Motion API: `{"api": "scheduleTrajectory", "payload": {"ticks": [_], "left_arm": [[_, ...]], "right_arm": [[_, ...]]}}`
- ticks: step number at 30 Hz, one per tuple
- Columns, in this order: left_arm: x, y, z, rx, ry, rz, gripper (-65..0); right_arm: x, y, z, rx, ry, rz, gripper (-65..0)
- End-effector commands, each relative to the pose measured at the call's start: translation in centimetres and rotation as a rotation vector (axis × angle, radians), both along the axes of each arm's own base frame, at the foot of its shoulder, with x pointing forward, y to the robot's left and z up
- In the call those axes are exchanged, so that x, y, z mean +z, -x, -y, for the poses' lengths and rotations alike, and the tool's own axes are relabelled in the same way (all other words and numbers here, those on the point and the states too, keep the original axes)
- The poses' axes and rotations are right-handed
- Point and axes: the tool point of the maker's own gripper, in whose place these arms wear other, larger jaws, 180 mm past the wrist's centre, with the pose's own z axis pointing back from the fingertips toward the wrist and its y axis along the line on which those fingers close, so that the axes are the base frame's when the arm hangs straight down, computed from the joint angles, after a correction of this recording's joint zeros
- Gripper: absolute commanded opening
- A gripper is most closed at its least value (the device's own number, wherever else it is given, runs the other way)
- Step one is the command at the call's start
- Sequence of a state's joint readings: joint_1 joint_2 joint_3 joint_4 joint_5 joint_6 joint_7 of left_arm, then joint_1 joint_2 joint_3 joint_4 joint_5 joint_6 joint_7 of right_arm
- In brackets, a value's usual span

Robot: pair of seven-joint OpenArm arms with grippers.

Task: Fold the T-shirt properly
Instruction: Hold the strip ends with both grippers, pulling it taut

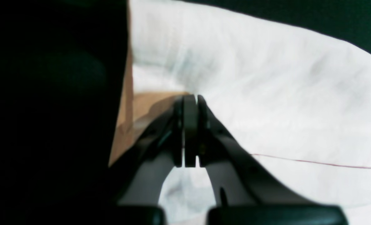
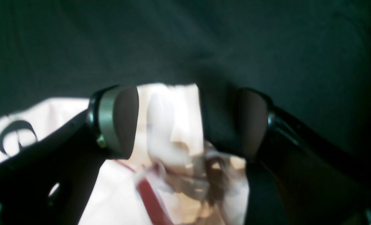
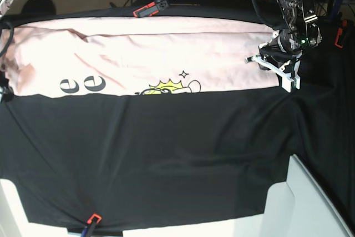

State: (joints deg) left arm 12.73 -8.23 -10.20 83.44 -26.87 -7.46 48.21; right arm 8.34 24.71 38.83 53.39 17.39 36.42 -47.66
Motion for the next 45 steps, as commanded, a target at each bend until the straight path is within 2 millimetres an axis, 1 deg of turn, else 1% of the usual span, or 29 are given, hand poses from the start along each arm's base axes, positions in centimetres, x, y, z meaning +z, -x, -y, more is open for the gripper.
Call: {"api": "scheduleTrajectory", "payload": {"ticks": [1,3,5,9,16,17,18,21,22,23,26,29,32,40,42,44,45], "left_arm": [[0.8,-0.8,-0.5,0.002,-0.012,0.033,-65.0],[0.8,-0.8,-0.5,0.002,-0.012,0.033,-65.0],[0.8,-0.8,-0.5,0.002,-0.012,0.034,-65.0],[0.8,-0.8,-0.5,0.002,-0.012,0.034,-65.0],[0.8,-0.8,-0.5,0.002,-0.012,0.034,-65.0],[0.8,-0.8,-0.5,0.002,-0.012,0.034,-65.0],[0.8,-0.8,-0.5,0.002,-0.012,0.034,-65.0],[0.8,-0.8,-0.5,0.002,-0.012,0.034,-65.0],[0.8,-0.8,-0.5,0.002,-0.012,0.034,-65.0],[0.8,-0.8,-0.5,0.002,-0.012,0.034,-65.0],[0.9,-0.9,-0.5,0.002,-0.012,0.036,-65.0],[0.9,-0.9,-0.5,0.002,-0.012,0.036,-65.0],[0.9,-0.9,-0.5,0.002,-0.012,0.036,-65.0],[0.8,-0.9,-0.5,0.002,-0.012,0.034,-65.0],[0.8,-0.9,-0.5,0.002,-0.012,0.034,-65.0],[0.8,-0.9,-0.5,0.002,-0.012,0.034,-65.0],[0.8,-0.9,-0.5,0.002,-0.012,0.034,-65.0]], "right_arm": [[1.7,-1.2,1.0,0.012,0.021,0.057,-20.7],[1.4,-1.0,0.8,0.015,0.004,0.057,-22.3],[1.0,-1.1,0.7,0.002,-0.031,0.056,-22.1],[-0.8,-0.6,-0.3,-0.016,-0.101,0.021,-22.1],[-0.7,-1.2,-0.6,-0.017,-0.113,0.030,-22.6],[-0.7,-1.2,-0.6,-0.017,-0.113,0.030,-24.8],[-0.7,-1.2,-0.6,-0.017,-0.113,0.030,-29.2],[-0.7,-1.3,-0.8,-0.013,-0.114,0.029,-47.9],[-0.7,-1.3,-0.7,-0.013,-0.113,0.029,-53.1],[-0.7,-1.3,-0.7,-0.015,-0.113,0.030,-55.3],[-0.6,-1.2,-0.5,-0.016,-0.112,0.031,-55.6],[-0.6,-1.3,-0.5,-0.017,-0.111,0.032,-58.6],[-0.6,-1.3,-0.4,-0.017,-0.107,0.033,-59.5],[-0.5,-1.3,-0.3,-0.019,-0.105,0.036,-59.6],[-0.2,-1.2,0.2,-0.037,-0.103,0.049,-59.6],[-0.2,-0.9,1.3,-0.115,-0.101,0.050,-59.6],[-0.2,-0.8,1.5,-0.134,-0.101,0.049,-59.6]]}}
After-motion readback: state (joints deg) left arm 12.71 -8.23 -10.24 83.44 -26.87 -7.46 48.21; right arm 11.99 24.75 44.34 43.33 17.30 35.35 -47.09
